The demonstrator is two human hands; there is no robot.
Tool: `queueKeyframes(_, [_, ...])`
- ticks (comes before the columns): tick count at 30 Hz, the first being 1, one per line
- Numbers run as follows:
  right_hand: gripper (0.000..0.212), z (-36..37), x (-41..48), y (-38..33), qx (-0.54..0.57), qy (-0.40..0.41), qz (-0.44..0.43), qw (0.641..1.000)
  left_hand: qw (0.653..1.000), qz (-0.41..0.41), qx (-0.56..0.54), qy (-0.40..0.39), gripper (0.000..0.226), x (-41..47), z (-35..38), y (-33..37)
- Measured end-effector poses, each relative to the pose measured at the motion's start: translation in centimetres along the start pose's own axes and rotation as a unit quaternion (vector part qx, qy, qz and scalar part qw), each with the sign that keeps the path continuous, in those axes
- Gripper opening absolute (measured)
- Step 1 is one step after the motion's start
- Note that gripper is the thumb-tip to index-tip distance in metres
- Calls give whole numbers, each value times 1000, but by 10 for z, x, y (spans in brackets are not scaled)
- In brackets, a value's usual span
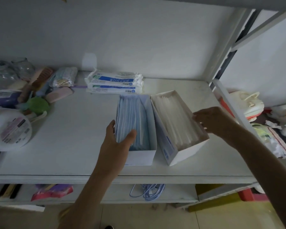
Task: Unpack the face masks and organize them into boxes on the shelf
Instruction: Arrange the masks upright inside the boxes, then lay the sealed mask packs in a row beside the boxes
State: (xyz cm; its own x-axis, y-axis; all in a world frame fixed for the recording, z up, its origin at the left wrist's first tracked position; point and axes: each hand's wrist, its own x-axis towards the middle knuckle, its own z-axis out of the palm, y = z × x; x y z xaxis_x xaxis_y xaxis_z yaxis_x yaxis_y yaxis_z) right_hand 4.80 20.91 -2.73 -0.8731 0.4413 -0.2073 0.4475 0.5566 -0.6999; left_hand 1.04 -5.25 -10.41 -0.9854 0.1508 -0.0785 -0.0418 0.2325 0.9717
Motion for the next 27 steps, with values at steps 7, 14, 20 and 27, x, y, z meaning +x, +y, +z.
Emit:
queueKeyframes(7, [23,24,-10,9,106,-27,-8,994,1000,17,14,-9,83,6,4,1])
queueKeyframes(14, [19,45,-5,16,191,34,24,981,999,19,27,12,71,9,14,9])
queueKeyframes(20, [26,25,17,11,27,102,87,991,998,1,50,-48,87,17,38,21])
queueKeyframes(27, [35,53,45,-97,-47,262,-165,950,961,-172,-196,88,59,74,-37,19])
